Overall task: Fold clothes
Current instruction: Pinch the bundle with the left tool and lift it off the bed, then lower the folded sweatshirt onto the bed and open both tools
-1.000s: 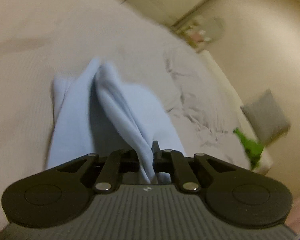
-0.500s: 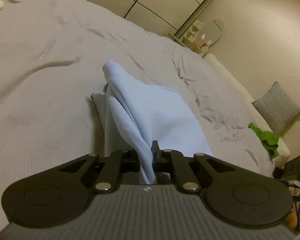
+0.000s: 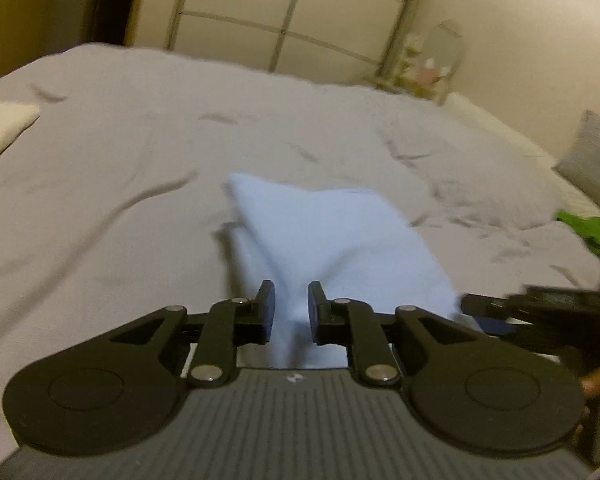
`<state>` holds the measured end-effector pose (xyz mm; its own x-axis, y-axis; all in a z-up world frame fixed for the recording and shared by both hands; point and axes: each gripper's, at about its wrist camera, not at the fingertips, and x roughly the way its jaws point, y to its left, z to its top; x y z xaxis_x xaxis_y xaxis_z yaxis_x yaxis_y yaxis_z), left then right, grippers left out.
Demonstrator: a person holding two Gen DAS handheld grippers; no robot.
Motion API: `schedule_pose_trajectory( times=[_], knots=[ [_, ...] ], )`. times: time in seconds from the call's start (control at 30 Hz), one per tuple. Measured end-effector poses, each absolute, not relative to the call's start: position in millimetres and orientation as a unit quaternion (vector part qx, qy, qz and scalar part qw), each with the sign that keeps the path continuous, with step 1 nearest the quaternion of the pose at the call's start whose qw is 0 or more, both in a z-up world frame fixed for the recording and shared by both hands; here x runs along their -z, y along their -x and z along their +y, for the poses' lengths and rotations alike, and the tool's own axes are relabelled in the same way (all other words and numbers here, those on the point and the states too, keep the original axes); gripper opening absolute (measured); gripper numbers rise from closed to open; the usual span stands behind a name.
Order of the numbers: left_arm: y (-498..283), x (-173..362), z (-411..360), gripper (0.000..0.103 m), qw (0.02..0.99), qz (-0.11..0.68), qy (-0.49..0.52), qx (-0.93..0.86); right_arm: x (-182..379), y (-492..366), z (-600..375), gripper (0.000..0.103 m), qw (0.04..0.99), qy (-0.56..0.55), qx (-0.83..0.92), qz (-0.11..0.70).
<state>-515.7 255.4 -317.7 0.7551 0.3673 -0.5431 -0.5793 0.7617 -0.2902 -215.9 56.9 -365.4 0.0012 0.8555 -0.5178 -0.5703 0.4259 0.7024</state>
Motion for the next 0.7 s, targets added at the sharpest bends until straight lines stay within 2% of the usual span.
schedule_pose_trajectory(
  times=[0.17,0.3,0.37,0.57,0.7],
  knots=[
    [502.2,340.7,230.5,0.013,0.914,0.268,0.185,-0.243,358.2,234.9,50.1,0.044,0.714,-0.099,-0.536,0.439],
    [492.3,376.3,242.9,0.006,0.902,0.288,0.199,-0.253,353.4,283.6,69.8,0.044,0.762,0.115,-0.542,0.335],
    [489.4,377.1,250.0,0.005,0.898,0.286,0.210,-0.262,353.6,301.4,73.8,0.044,0.769,0.167,-0.539,0.300],
    [493.1,363.5,244.2,0.004,0.898,0.285,0.203,-0.269,338.0,302.4,54.1,0.041,0.781,0.124,-0.541,0.286],
    [510.6,340.2,226.7,0.005,0.901,0.267,0.212,-0.267,352.2,298.9,54.1,0.041,0.772,0.140,-0.539,0.306]
  ],
)
